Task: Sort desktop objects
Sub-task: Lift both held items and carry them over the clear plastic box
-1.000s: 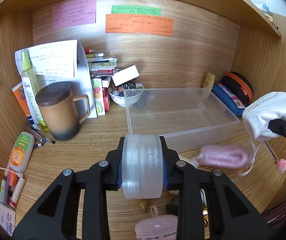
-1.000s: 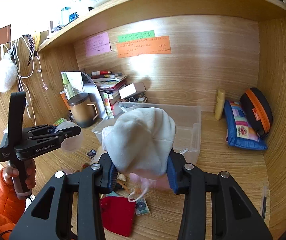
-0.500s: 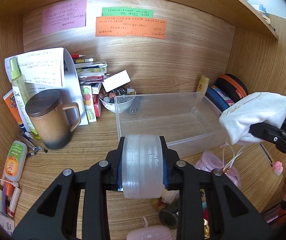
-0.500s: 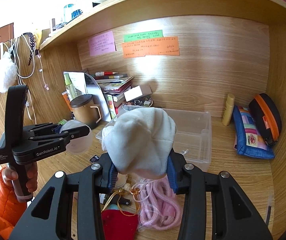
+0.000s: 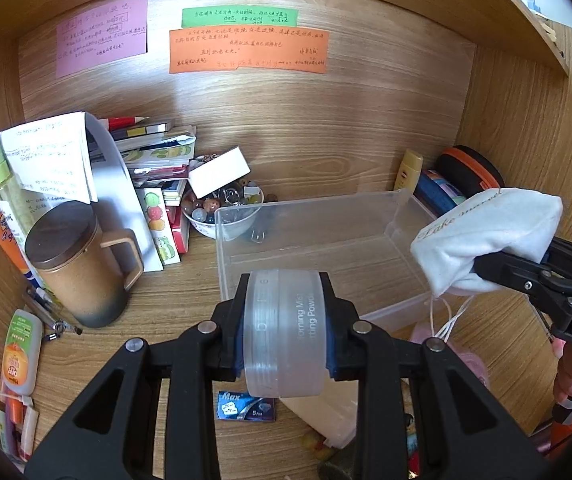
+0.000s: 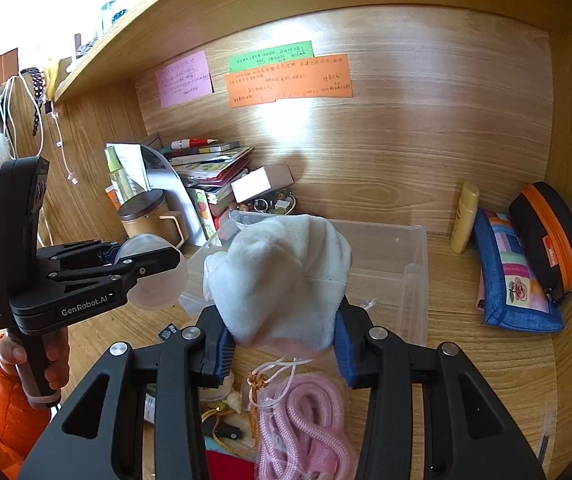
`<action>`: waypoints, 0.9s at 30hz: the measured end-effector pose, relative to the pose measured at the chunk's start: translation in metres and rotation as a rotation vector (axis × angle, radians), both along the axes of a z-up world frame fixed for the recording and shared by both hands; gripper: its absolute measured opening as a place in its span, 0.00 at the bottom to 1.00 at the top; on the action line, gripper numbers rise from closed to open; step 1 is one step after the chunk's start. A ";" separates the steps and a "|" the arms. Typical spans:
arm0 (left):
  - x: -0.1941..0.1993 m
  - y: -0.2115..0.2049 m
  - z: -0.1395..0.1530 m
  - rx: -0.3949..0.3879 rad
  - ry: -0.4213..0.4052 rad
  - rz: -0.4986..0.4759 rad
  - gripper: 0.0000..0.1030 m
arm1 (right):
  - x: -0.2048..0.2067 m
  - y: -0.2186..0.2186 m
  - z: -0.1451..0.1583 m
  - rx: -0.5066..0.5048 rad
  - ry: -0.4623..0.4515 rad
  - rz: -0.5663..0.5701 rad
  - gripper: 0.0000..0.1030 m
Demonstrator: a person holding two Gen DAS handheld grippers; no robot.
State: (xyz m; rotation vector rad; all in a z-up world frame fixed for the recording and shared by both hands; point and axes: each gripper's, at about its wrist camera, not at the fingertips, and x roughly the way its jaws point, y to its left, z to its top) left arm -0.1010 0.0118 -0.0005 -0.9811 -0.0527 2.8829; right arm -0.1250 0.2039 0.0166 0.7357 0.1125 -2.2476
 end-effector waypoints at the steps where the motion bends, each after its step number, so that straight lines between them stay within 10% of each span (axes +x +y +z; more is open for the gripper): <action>1: -0.002 0.000 0.000 -0.001 -0.001 -0.001 0.28 | -0.004 -0.001 -0.001 0.000 -0.003 -0.003 0.36; 27: -0.073 0.006 -0.016 -0.001 -0.079 -0.037 0.28 | -0.064 -0.018 -0.032 0.042 -0.088 -0.018 0.37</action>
